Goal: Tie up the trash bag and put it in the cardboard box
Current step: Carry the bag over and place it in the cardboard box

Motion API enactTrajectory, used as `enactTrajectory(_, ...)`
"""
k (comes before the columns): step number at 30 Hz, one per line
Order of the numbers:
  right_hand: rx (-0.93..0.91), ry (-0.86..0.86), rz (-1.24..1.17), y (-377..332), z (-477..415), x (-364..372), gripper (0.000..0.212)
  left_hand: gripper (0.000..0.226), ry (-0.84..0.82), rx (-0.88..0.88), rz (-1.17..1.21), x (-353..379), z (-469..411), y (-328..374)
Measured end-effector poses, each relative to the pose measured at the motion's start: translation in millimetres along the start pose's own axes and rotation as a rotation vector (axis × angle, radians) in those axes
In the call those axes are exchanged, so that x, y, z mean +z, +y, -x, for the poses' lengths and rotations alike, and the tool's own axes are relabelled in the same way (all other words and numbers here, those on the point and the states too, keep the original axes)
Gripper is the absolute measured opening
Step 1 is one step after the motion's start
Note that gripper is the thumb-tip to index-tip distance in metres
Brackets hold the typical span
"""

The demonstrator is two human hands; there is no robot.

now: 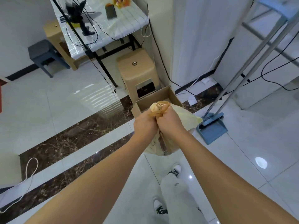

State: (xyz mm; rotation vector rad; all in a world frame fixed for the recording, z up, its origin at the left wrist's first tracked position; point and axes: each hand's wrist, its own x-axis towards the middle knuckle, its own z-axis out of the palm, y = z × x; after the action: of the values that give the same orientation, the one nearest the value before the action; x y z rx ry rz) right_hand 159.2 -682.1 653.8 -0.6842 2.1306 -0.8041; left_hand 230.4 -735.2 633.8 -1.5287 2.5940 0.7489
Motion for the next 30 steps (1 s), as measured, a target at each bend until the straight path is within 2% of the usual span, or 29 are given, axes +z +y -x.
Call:
enactTrajectory(4, 0.005, -0.009, -0.016, -6, -57, 1, 0.024, 0.018, -0.022, 0.061, -0.082, 8, -57, 3)
enactTrajectory(7, 0.017, -0.047, -0.101, -5, -87, 9, 0.021, 0.020, -0.004, 0.047, -0.059, 14, -90, -3)
enactTrajectory(12, -0.028, -0.110, -0.340, 11, -121, 19, 0.008, 0.033, 0.023, -0.057, 0.208, 23, -142, -20)
enactTrajectory(13, -0.036, -0.090, -0.404, 19, -129, 22, 0.017, 0.035, 0.024, -0.085, 0.259, 27, -154, -26)
enactTrajectory(14, -0.046, -0.049, -0.458, 28, -136, 25, 0.031, 0.036, 0.022, -0.110, 0.296, 32, -166, -33)
enactTrajectory(16, -0.023, 0.145, -0.472, 51, -157, 33, 0.048, 0.036, 0.026, -0.154, 0.369, 40, -186, -50)
enactTrajectory(18, 0.119, 0.372, -0.489, 76, -188, 40, 0.045, 0.031, 0.029, -0.170, 0.436, 49, -203, -65)
enactTrajectory(20, 0.269, 0.436, -0.618, 98, -222, 47, 0.037, 0.029, 0.037, -0.178, 0.506, 56, -220, -76)
enactTrajectory(21, 0.324, 0.408, -0.662, 105, -237, 51, 0.041, 0.029, 0.042, -0.180, 0.551, 60, -228, -81)
enactTrajectory(25, 0.500, 0.206, -0.898, 127, -288, 62, 0.085, 0.037, 0.035, -0.201, 0.693, 80, -269, -100)
enactTrajectory(27, 0.512, 0.117, -1.034, 141, -311, 65, 0.086, 0.036, 0.012, -0.188, 0.779, 91, -290, -111)
enactTrajectory(30, 0.430, 0.056, -1.100, 154, -339, 71, 0.070, 0.043, -0.022, -0.134, 0.940, 114, -318, -135)
